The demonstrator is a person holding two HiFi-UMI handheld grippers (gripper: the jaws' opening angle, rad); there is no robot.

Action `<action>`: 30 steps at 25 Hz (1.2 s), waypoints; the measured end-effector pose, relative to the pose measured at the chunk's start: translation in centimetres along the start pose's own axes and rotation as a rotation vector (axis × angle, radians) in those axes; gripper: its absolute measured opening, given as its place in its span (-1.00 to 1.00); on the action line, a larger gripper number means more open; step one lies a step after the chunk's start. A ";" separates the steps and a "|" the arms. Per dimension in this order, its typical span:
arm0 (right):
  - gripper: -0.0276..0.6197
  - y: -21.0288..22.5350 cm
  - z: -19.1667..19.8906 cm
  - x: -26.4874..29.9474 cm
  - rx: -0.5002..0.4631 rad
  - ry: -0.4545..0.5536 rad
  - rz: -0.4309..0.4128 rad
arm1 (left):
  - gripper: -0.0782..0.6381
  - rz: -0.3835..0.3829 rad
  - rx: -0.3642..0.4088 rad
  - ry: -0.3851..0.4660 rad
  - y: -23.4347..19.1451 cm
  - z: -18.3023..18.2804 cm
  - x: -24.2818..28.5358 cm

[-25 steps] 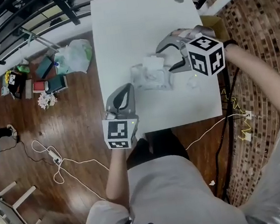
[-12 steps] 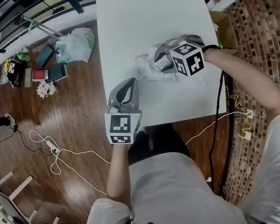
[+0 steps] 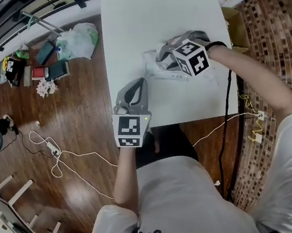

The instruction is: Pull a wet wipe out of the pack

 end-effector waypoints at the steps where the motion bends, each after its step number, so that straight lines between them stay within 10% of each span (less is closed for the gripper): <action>1: -0.52 -0.1 0.0 0.1 -0.022 -0.011 -0.010 | -0.73 -0.001 -0.001 -0.002 0.0 0.1 -0.1; 12: -0.64 -0.2 0.1 1.5 -0.186 -0.084 0.069 | -0.73 -0.032 -0.020 -0.006 -1.1 0.8 -0.6; 21: -0.89 -0.1 -0.1 1.6 -0.055 -0.022 0.335 | -0.73 -0.013 -0.014 -0.014 -0.5 0.8 -0.2; 30: -0.95 -0.2 -0.4 -0.4 0.072 0.077 0.430 | -0.73 0.003 0.002 -0.029 0.0 1.1 -0.4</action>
Point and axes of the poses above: the fingertips, and each gripper's own axes: x forward along the fingers, y to its right, z out of its underside, the point moved 4 cm from there along -x, backward along the fingers, and after that the axes turned 10 degrees about y, right-handed, at the moved point
